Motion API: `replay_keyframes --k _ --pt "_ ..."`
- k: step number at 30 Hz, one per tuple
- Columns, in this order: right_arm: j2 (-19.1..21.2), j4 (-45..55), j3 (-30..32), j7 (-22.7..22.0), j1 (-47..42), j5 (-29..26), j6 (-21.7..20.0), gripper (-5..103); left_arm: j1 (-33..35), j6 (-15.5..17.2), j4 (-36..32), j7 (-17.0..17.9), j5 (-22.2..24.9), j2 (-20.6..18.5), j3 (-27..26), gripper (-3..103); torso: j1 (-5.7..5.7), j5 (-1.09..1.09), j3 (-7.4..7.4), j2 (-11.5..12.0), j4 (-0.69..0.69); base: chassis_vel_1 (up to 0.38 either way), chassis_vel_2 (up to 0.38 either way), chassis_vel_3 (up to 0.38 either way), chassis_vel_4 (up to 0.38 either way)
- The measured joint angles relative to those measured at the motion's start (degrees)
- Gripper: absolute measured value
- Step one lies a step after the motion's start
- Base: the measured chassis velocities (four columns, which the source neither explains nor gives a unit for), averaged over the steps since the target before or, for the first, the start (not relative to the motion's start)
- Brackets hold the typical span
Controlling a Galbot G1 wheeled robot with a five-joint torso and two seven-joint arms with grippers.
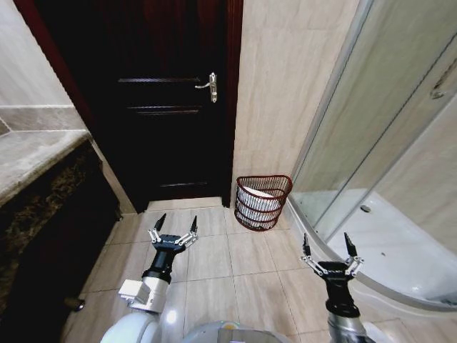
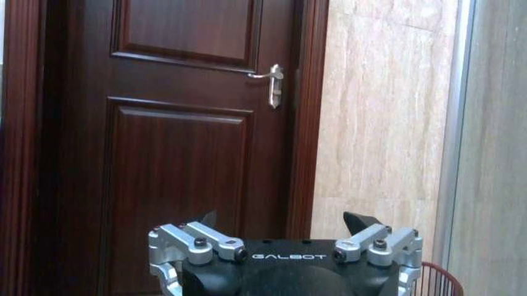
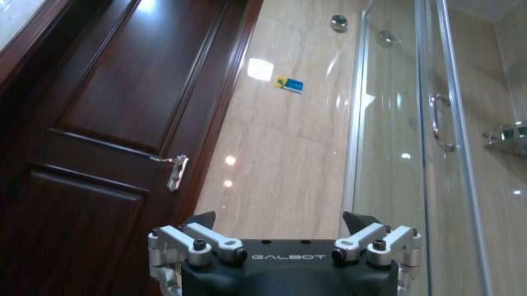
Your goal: Discard the used towel into the hamper.
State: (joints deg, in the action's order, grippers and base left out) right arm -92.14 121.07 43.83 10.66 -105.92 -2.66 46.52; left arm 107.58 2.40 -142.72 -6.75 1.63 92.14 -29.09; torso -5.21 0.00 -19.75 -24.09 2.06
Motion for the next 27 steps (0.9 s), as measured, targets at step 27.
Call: replay_keyframes --k 27 --pt "0.00 -0.24 0.28 1.11 -0.75 -1.16 0.65 100 0.00 0.00 0.00 0.00 0.00 0.00 0.00 100 2.29 0.00 3.90 6.19 0.00 0.000 0.000 0.000 0.000"
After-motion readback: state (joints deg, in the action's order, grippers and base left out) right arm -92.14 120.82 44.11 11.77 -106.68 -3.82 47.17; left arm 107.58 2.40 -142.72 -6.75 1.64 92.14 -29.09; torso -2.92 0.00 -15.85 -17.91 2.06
